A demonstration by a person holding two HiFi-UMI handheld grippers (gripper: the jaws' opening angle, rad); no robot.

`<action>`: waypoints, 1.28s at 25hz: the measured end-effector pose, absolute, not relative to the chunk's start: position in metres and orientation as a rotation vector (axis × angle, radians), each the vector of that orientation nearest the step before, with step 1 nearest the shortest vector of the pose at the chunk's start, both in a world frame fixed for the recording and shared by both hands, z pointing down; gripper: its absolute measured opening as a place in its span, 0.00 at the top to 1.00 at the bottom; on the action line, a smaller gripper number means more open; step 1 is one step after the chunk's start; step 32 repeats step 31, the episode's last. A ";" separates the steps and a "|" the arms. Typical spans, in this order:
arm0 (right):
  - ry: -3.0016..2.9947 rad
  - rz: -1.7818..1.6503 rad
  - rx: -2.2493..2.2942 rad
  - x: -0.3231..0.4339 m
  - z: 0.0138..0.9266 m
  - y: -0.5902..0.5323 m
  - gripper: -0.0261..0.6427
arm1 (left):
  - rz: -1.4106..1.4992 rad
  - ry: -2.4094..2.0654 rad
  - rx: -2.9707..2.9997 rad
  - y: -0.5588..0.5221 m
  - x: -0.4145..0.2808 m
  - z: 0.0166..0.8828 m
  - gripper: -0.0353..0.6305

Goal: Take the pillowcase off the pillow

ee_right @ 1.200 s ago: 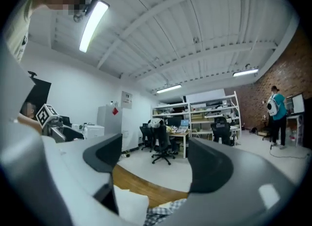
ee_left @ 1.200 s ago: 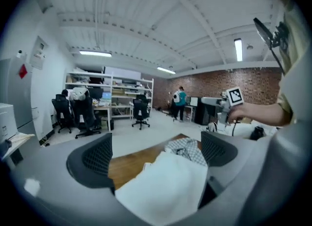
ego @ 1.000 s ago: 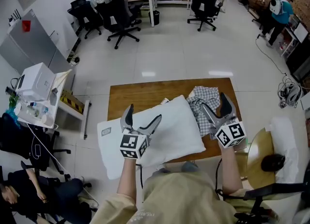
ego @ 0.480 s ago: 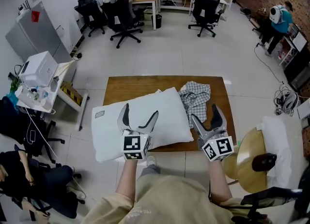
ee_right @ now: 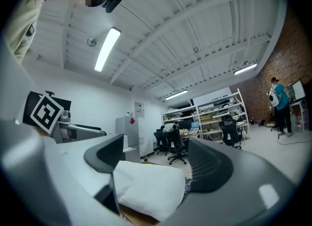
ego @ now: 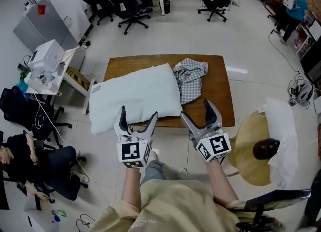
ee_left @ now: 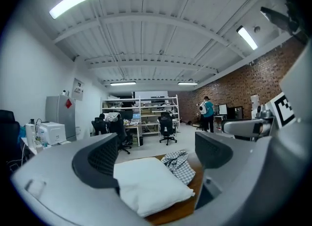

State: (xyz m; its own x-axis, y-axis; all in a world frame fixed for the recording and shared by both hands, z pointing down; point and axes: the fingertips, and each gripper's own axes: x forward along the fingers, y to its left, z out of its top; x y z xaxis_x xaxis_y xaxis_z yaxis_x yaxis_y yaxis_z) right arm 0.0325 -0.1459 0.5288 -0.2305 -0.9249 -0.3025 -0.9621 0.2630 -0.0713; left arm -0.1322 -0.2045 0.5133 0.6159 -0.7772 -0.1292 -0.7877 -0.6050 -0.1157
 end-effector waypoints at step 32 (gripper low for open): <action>2.152 0.231 -2.058 -0.044 0.497 -0.074 0.37 | 0.086 1.338 -2.672 -0.137 -0.235 0.505 0.20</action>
